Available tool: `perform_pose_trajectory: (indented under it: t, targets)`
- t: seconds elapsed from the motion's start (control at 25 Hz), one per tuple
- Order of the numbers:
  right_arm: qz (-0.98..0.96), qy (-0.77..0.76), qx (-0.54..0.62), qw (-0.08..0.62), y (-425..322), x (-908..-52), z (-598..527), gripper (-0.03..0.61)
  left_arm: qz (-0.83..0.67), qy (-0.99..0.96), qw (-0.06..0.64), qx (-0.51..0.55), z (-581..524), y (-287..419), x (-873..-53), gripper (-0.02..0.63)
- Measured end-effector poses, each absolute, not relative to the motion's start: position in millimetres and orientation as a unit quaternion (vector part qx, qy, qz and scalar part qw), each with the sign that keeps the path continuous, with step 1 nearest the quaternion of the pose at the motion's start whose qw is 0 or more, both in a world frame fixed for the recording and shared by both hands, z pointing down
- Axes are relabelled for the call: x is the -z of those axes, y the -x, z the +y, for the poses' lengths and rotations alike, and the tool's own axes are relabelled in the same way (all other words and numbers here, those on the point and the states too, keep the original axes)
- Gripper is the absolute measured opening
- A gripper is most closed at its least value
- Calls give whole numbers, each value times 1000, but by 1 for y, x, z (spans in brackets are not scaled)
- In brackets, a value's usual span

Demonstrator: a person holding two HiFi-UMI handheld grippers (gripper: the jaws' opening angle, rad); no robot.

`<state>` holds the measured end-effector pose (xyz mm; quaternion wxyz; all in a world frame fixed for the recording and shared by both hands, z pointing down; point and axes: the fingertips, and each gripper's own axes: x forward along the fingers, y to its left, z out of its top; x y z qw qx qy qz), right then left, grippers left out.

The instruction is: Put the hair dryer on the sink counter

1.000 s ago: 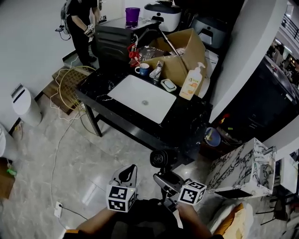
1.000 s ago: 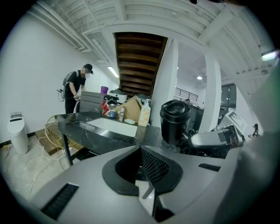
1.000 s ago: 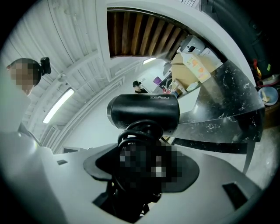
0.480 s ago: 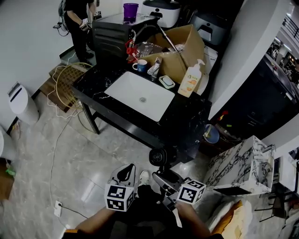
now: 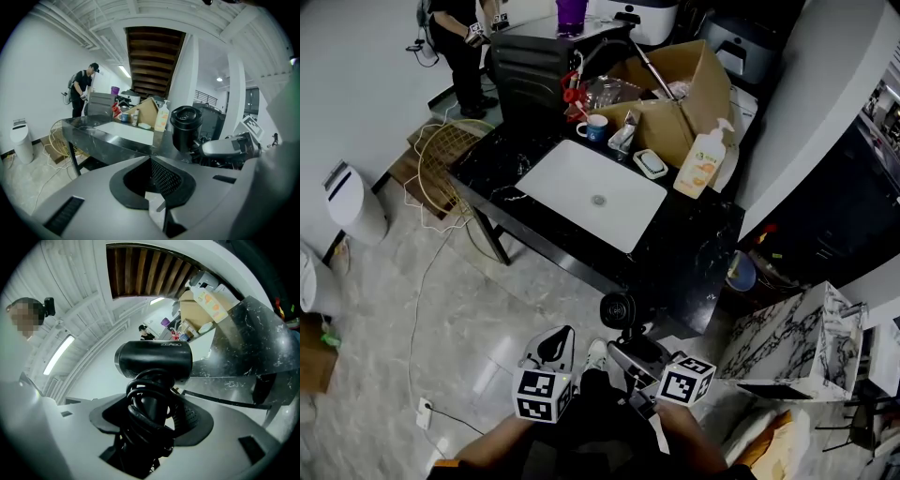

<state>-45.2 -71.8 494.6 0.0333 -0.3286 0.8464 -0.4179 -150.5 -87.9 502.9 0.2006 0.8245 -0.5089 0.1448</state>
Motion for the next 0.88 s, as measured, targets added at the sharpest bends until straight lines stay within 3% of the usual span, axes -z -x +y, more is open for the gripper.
perform_pose_trajectory:
  t: [0.88]
  targets:
    - [814, 382, 437, 33, -12, -518, -219, 295, -471, -842, 195, -173, -236, 89, -515, 8]
